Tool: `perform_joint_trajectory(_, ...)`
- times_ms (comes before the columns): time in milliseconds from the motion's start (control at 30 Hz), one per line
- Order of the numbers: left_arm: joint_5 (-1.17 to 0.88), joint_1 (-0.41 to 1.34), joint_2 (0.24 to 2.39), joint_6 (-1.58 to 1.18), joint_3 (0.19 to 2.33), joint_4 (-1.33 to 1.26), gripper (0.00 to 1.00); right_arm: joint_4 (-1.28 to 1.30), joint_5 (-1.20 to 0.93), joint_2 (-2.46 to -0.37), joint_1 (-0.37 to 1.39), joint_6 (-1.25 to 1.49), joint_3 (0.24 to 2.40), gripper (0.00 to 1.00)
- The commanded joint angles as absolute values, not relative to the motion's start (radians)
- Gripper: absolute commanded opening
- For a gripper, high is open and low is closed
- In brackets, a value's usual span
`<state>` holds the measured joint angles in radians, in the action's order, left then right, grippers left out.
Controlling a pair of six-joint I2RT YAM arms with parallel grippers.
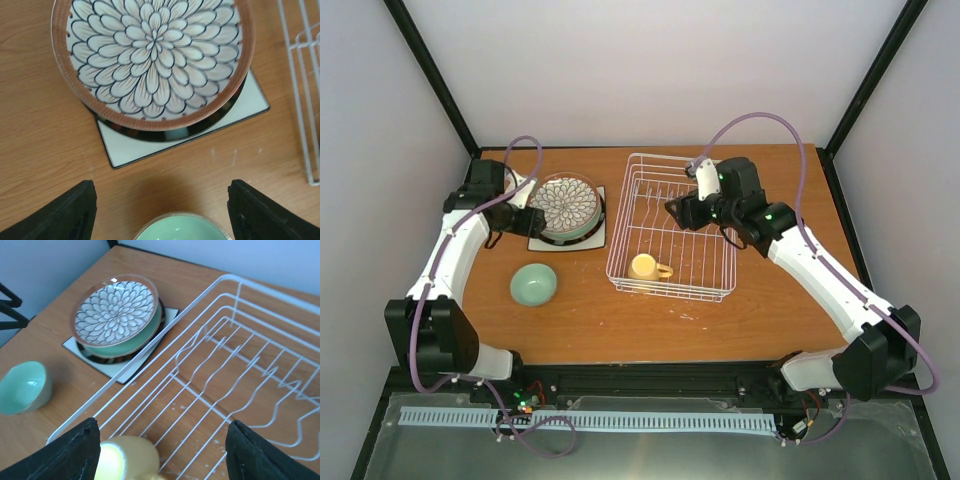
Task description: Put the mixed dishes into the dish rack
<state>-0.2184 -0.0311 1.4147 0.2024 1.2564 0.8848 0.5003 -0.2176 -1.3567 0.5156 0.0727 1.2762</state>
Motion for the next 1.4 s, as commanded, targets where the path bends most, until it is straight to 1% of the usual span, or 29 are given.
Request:
perform_joint_trajectory(0, -0.09, -0.037, 1.362, 0.309, 1.2, 0.946, 0.72, 0.455, -0.336, -1.319, 0.512, 0.128, 1.212, 0.68)
perform_joint_trajectory(67, -0.043, -0.038, 1.314, 0.348, 1.111, 0.921, 0.75, 0.453, -0.355, -1.307, 0.512, 0.132, 1.187, 0.68)
perform_joint_trajectory(167, -0.106, -0.038, 1.21, 0.409, 0.972, 0.886, 0.76, 0.434, -0.388, -1.295, 0.512, 0.138, 1.151, 0.68)
perform_joint_trajectory(267, -0.13, -0.04, 1.108, 0.409, 0.893, 0.863, 0.76, 0.423, -0.418, -1.305, 0.512, 0.14, 1.136, 0.68)
perform_joint_trajectory(500, -0.078, -0.041, 0.954, 0.41, 0.746, 0.826, 0.75, 0.416, -0.482, -1.32, 0.512, 0.148, 1.137, 0.69)
perform_joint_trajectory(733, -0.033, -0.041, 0.881, 0.381, 0.684, 0.776, 0.73, 0.408, -0.525, -1.336, 0.512, 0.159, 1.133, 0.69)
perform_joint_trajectory(900, -0.012, -0.05, 0.913, 0.358, 0.724, 0.749, 0.71, 0.398, -0.555, -1.34, 0.512, 0.171, 1.141, 0.69)
perform_joint_trajectory(967, -0.043, -0.069, 0.95, 0.342, 0.778, 0.736, 0.71, 0.405, -0.561, -1.34, 0.512, 0.171, 1.157, 0.69)
perform_joint_trajectory(1133, -0.266, -0.16, 1.124, 0.285, 0.949, 0.74, 0.72, 0.401, -0.603, -1.352, 0.512, 0.188, 1.195, 0.69)
perform_joint_trajectory(1200, -0.311, -0.18, 1.211, 0.259, 0.992, 0.766, 0.75, 0.396, -0.605, -1.352, 0.512, 0.19, 1.198, 0.69)
perform_joint_trajectory(1367, -0.505, -0.212, 1.357, 0.258, 1.041, 0.829, 0.75, 0.392, -0.615, -1.345, 0.514, 0.19, 1.19, 0.69)
